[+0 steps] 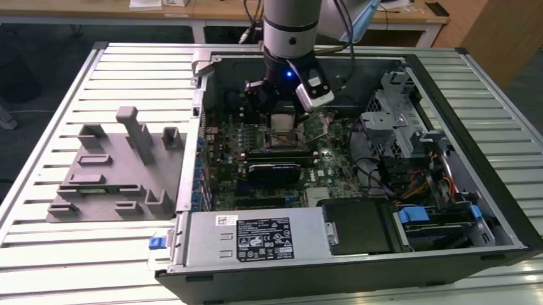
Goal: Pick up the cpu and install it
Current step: 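Pick up the cpu and move it towards the insertion slot, then place the cpu into insertion slot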
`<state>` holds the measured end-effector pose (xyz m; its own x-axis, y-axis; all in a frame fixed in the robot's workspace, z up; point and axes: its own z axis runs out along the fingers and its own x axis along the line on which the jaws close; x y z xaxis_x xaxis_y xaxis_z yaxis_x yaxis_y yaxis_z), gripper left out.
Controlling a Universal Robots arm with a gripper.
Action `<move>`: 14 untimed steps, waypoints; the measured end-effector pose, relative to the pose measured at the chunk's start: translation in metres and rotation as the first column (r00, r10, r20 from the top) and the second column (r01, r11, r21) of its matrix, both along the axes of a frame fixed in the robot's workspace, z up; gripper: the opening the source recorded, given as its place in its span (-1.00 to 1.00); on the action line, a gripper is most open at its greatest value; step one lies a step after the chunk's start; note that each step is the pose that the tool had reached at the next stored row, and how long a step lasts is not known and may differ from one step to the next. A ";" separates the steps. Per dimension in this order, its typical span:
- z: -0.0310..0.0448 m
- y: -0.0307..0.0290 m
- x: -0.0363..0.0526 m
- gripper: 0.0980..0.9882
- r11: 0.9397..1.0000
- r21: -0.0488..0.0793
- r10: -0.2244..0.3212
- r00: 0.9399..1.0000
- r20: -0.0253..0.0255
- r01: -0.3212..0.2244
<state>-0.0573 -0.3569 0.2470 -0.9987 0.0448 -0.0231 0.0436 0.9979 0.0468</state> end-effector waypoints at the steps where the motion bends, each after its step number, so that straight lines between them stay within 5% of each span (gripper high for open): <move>1: -0.0009 0.0011 0.0010 0.00 1.000 0.000 0.000 1.000 0.000 0.000; 14: -0.0059 0.0052 0.0056 0.00 1.000 -0.003 0.000 1.000 -0.001 0.000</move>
